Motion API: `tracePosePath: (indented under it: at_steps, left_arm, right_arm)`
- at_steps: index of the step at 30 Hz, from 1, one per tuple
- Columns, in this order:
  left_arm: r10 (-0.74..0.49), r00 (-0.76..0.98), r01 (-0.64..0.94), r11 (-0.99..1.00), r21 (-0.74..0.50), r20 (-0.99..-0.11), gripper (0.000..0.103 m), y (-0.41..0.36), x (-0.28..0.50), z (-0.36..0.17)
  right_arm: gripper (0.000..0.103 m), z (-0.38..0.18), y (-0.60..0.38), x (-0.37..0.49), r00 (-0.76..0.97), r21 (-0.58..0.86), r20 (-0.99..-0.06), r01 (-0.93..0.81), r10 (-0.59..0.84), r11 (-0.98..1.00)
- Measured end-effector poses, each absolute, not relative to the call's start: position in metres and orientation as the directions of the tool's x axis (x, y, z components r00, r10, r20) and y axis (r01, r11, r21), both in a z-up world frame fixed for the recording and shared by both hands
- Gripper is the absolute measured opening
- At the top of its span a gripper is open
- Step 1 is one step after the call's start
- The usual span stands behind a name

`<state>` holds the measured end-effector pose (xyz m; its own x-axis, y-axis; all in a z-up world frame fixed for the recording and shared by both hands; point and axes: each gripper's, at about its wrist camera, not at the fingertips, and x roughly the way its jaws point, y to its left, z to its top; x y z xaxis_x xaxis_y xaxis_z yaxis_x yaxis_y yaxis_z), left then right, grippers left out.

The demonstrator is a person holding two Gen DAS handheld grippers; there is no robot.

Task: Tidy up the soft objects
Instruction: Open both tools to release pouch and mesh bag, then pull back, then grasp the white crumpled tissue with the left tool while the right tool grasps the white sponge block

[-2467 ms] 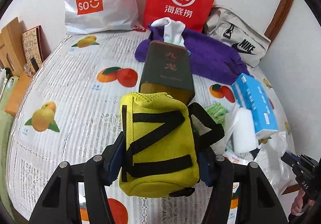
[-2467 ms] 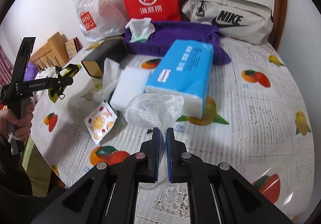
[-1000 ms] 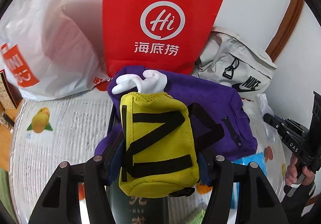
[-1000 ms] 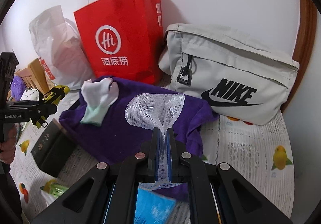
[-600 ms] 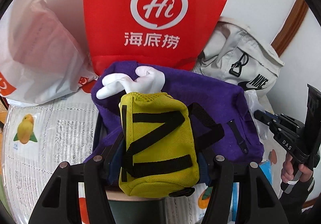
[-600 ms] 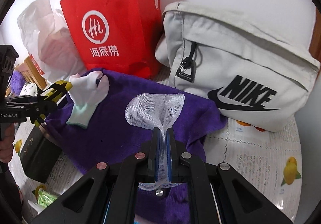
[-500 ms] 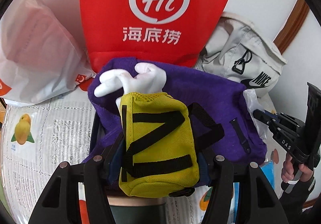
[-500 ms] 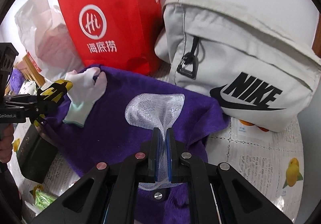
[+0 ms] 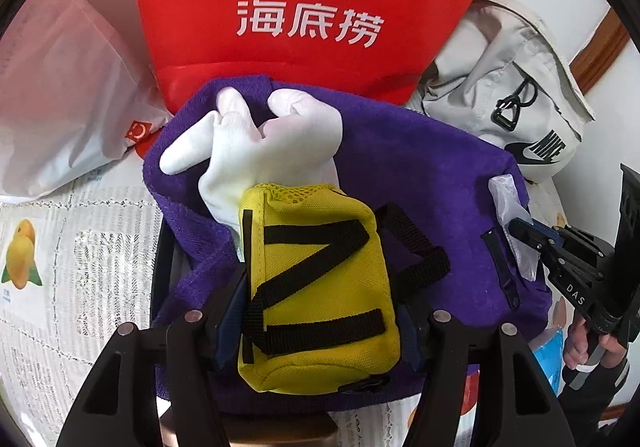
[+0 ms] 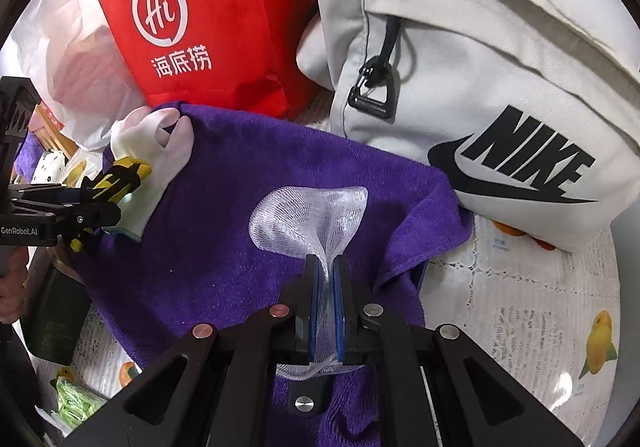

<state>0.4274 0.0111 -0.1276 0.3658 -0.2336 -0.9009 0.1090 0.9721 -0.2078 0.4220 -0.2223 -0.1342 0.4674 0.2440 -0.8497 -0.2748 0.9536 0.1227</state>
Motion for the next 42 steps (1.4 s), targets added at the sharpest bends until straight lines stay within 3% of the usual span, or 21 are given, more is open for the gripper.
tracePosePath:
  at_steps: [4,7,8,9,25,42]
  left_arm:
    - [-0.241,0.345,0.101,0.97,-0.22,-0.907,0.069,0.009,0.432,-0.13]
    - [-0.257,0.322,0.097,0.966,-0.239,-0.911,0.074,0.01,0.433,-0.131]
    - [-0.259,0.318,0.094,0.966,-0.241,-0.912,0.074,0.011,0.432,-0.131]
    - [-0.262,0.314,0.094,0.965,-0.245,-0.912,0.074,0.012,0.431,-0.131]
    - [-0.25,0.437,0.082,0.968,-0.238,-0.864,0.074,0.047,0.369,-0.069]
    - [-0.267,0.478,0.108,0.963,-0.246,-0.837,0.074,0.052,0.235,-0.047]
  right_arm:
    - [0.01,-0.137,-0.225,0.421,0.457,0.134,-0.852,-0.279,0.255,0.951]
    - [0.041,-0.136,-0.223,0.421,0.472,0.117,-0.847,-0.282,0.244,0.952]
    - [0.057,-0.135,-0.223,0.419,0.481,0.113,-0.842,-0.287,0.246,0.951]
    - [0.064,-0.134,-0.221,0.418,0.488,0.11,-0.838,-0.29,0.246,0.951]
    - [0.065,-0.076,-0.221,0.364,0.563,0.098,-0.79,-0.274,0.242,0.957]
    - [0.065,-0.048,-0.215,0.202,0.574,0.168,-0.764,-0.263,0.294,0.95]
